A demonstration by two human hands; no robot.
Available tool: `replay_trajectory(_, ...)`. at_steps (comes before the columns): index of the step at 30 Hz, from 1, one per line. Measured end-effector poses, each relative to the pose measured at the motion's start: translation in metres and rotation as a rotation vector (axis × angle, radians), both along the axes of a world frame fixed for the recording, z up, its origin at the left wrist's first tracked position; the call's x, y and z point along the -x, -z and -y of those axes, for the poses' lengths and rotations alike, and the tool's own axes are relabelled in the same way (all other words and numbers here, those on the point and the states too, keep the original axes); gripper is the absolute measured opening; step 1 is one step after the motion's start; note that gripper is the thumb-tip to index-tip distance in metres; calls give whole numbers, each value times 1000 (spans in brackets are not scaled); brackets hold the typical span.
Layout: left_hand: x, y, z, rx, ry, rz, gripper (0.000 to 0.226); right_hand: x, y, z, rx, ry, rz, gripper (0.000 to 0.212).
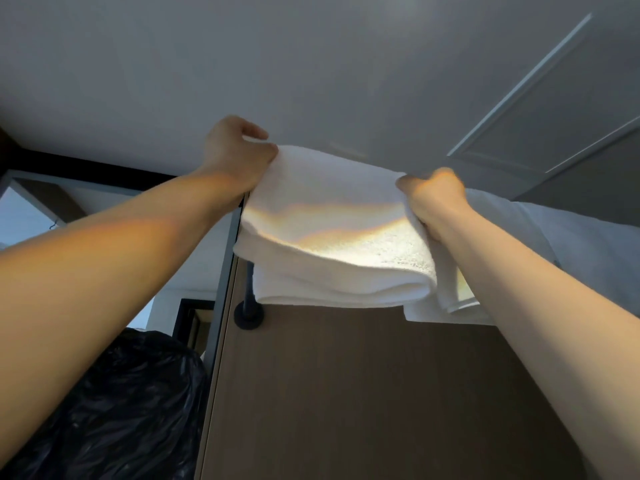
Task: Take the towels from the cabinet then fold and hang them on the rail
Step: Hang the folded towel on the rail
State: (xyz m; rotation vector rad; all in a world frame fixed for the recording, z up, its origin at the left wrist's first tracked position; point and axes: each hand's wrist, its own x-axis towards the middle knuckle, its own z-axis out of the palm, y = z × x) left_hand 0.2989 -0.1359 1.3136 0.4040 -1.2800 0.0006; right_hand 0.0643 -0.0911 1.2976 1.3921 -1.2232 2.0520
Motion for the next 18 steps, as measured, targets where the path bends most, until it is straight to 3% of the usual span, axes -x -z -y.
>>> replay_trajectory(2,4,-4,-1,-2,7,-5,23,2,-2,1,32,200,-72,21)
replay_trajectory(6,11,-2,0,-5,-35,4,18,1,-4,4,80,282,-87,26)
replay_trajectory(14,6,48,-2,27,-16,-14,29,3,36,-2,34,73,-194,33)
replay_trajectory(18,-1,73,-6,-183,325,43,20,7,59,-1,-110,-93,-121,33)
